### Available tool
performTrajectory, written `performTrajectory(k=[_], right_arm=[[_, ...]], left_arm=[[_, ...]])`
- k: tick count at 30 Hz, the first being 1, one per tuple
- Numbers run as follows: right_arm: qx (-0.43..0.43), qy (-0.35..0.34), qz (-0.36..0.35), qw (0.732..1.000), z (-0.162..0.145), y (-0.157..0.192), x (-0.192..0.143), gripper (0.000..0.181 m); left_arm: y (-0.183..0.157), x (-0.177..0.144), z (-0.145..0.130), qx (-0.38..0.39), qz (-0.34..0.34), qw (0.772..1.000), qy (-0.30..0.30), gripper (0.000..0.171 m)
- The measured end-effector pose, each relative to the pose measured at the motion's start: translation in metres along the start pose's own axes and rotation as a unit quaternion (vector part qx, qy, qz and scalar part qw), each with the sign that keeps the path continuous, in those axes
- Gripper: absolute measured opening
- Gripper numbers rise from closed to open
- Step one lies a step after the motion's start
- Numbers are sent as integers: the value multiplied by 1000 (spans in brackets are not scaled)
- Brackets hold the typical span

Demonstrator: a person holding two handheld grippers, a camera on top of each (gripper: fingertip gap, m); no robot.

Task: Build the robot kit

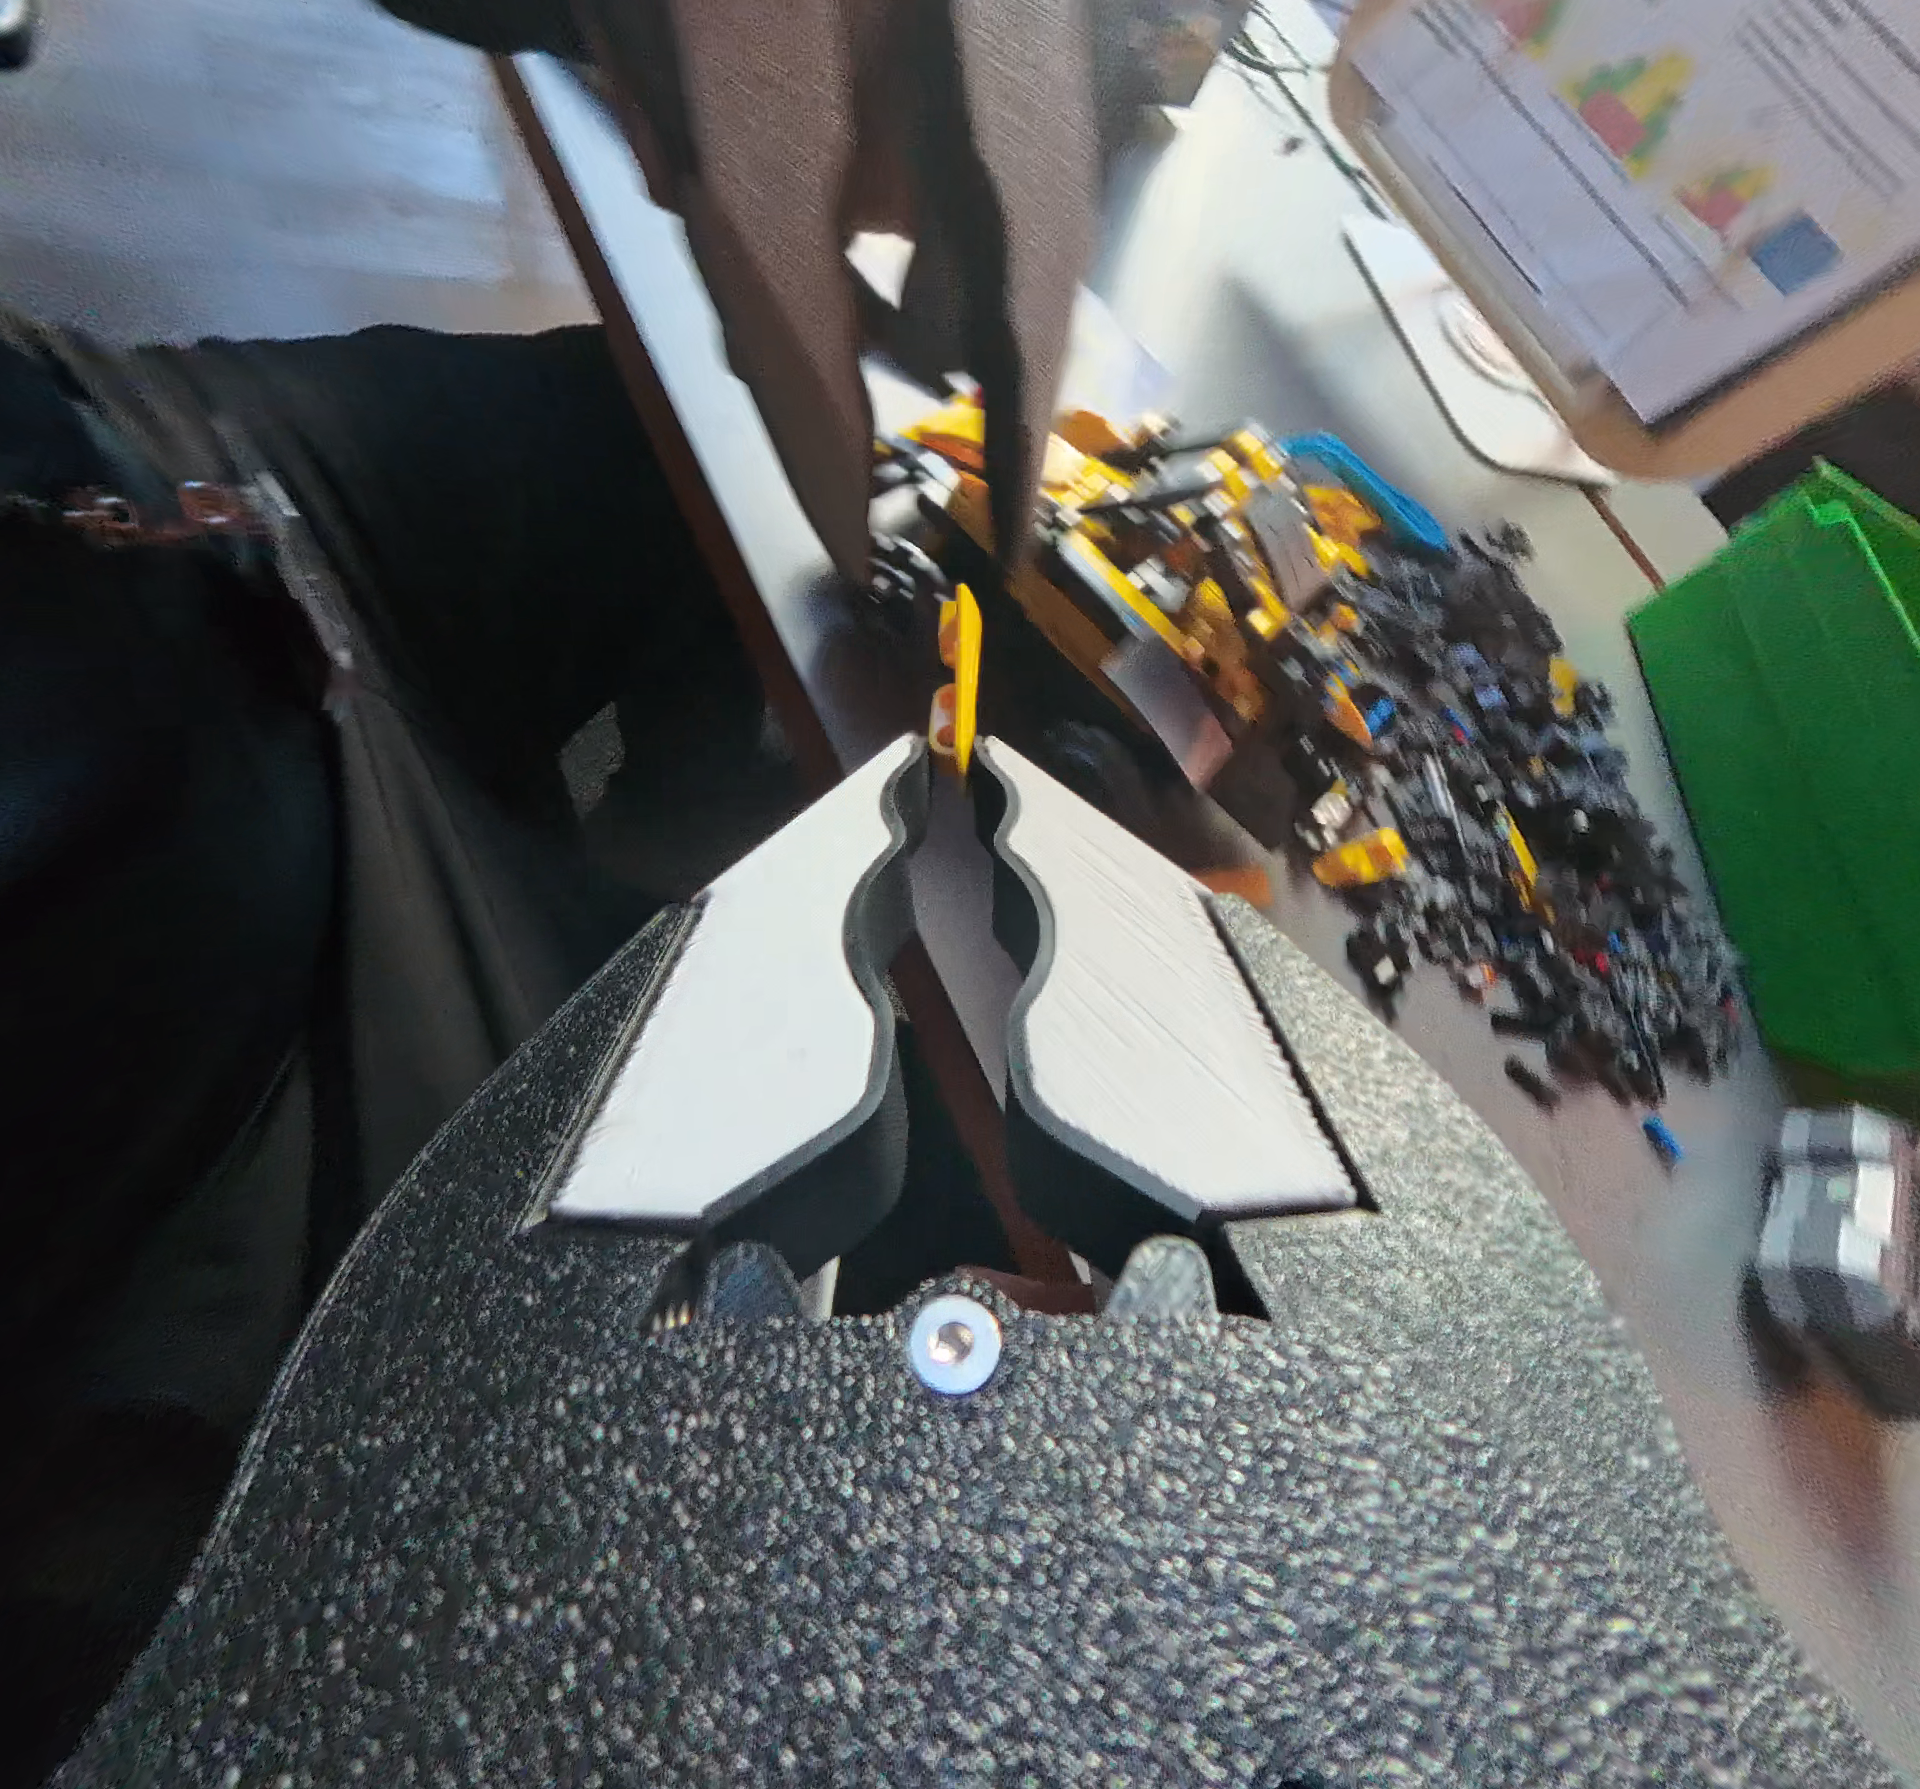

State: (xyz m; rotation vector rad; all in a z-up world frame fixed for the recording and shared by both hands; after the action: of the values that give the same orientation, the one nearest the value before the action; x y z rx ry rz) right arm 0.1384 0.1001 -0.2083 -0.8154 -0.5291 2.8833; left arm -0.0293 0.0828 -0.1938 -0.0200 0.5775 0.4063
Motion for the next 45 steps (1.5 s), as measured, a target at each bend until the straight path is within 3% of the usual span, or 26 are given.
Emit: performTrajectory(k=[3, 7, 10, 13, 22, 28, 33, 41, 45], right_arm=[[62, 8, -48, 997, -33, -40, -26, 7], [182, 13, -74, 980, -102, -119, -62, 7], [268, -13, -27, 963, -140, -156, -63, 7], [281, 6, 26, 959, -158, -165, -47, 7], [300, 73, 98, 946, -169, -174, -20, 7], [315, 90, 105, 939, -172, -176, -15, 7], [322, 96, 95, 937, -171, -172, -15, 7], [329, 95, 96, 935, -167, -160, -17, 7], [331, 93, 101, 934, -166, -156, -17, 7]], left_arm=[[5, -8, -8, -66, 17, 997, -33, 27], [-1, -22, -25, -117, 22, 990, -71, 24], [-8, -28, -39, -130, 31, 989, -70, 24], [-10, -31, -51, -137, 51, 987, -62, 24], [-7, -36, -79, -171, 84, 980, -54, 24], [-8, -32, -82, -170, 101, 978, -68, 22], [-16, -28, -87, -147, 122, 981, -42, 23], [-55, -29, -98, -202, 88, 972, -76, 23], [-80, -22, -112, -205, 83, 973, -66, 22]])
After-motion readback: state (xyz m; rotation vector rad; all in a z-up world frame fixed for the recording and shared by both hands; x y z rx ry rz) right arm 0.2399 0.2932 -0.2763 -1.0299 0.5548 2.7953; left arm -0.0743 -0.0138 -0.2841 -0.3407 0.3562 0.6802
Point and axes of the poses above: each gripper's, where its closed fingertips meet, x out along the fingers, z out of its top, y = z × x across the jaws, the point moved 9 cm from there along -x, back along the fingers, and after that the axes turned 2 degrees about z, right-handed, at the moved point
